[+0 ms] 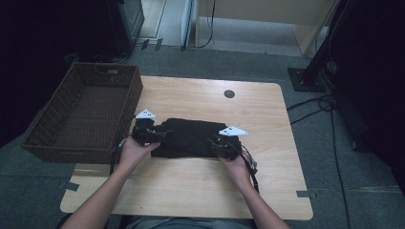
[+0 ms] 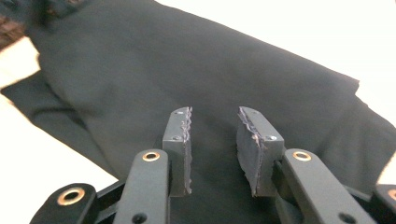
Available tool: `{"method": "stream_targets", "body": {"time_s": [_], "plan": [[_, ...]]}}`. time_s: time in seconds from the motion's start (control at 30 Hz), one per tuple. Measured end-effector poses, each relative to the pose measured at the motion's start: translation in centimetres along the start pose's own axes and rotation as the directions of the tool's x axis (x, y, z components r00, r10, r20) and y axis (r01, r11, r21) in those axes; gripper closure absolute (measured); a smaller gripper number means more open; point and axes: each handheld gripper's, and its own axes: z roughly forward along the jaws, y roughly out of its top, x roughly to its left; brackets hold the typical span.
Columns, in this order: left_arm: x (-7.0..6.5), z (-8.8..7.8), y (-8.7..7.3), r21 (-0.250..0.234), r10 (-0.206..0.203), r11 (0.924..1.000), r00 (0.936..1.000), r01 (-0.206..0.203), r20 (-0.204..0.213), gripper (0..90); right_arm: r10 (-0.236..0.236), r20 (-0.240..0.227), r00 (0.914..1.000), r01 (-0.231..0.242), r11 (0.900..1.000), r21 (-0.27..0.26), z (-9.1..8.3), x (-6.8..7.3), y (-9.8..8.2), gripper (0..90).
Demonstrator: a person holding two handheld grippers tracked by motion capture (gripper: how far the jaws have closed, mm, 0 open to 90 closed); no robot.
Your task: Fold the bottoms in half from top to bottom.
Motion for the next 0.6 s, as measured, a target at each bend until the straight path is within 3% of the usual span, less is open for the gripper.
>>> {"method": "stream_targets", "body": {"time_s": [0.1, 0.13, 0.17, 0.2, 0.27, 0.37, 0.43, 0.6], "plan": [[-0.1, 0.4, -0.4, 0.019, 0.007, 0.9998, 0.9999, -0.007, -0.015, 58.6, -0.005, -0.035, 0.9994, 0.005, 1.0, 0.001, 0.5, 1.2, 0.3, 65.8], [-0.1, 0.5, -0.4, 0.022, 0.006, 0.9997, 0.9998, -0.006, -0.019, 58.6, -0.006, -0.051, 0.9987, 0.006, 1.0, -0.001, 0.7, 1.7, 0.3, 67.2], [0.0, 0.6, -0.4, 0.03, 0.003, 0.9996, 0.9999, -0.003, -0.014, 65.0, -0.007, -0.083, 0.9965, 0.008, 1.0, 0.001, 1.0, 3.1, 0.5, 73.5], [0.0, 0.6, -0.4, 0.03, 0.003, 0.9996, 0.9999, -0.003, -0.014, 66.3, -0.007, -0.083, 0.9965, 0.008, 1.0, 0.001, 1.0, 3.1, 0.5, 73.5], [0.0, 0.8, -0.5, 0.044, 0.004, 0.999, 0.9999, -0.003, -0.016, 67.6, -0.032, -0.132, 0.9908, 0.03, 0.999, -0.016, 1.1, 4.7, 0.6, 77.8], [0.0, 1.1, -0.6, 0.054, 0.0, 0.9986, 0.9999, 0.001, -0.012, 71.8, -0.075, -0.185, 0.9799, 0.077, 0.997, 0.007, 2.0, 7.3, 0.5, 81.4], [-0.1, 1.2, -0.6, 0.061, 0.003, 0.9981, 1.0, -0.002, -0.005, 74.6, -0.093, -0.198, 0.9758, 0.101, 0.994, 0.031, 3.2, 8.3, 0.3, 81.8], [0.0, 0.8, -0.5, 0.052, 0.014, 0.9986, 0.9998, -0.013, -0.014, 74.4, -0.086, -0.18, 0.9799, 0.102, 0.991, 0.083, 5.5, 8.8, -0.1, 81.8]]}}
